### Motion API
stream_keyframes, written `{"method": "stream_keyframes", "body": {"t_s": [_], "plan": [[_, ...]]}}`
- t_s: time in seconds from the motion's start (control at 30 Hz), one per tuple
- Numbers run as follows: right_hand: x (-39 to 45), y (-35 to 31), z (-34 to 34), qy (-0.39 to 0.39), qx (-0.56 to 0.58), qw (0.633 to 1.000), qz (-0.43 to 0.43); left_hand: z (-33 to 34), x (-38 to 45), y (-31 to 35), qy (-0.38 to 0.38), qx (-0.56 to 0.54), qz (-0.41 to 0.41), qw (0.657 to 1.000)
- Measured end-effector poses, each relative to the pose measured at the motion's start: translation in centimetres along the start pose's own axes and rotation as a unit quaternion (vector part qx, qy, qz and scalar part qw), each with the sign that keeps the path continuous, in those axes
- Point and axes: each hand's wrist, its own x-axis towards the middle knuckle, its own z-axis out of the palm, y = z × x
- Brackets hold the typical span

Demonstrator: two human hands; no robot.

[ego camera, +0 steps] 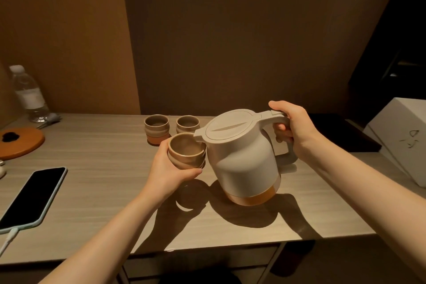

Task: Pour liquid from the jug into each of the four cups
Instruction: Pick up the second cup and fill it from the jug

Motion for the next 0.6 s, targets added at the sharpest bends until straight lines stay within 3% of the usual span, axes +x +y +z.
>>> {"method": "stream_keyframes", "body": {"t_s": [0.6], "plan": [[0.9,-1.6,0.2,-0.015,-0.059,0.998,0.001,0.8,0.3,-0.7,-0.008,0.011,0.004,1.000]]}}
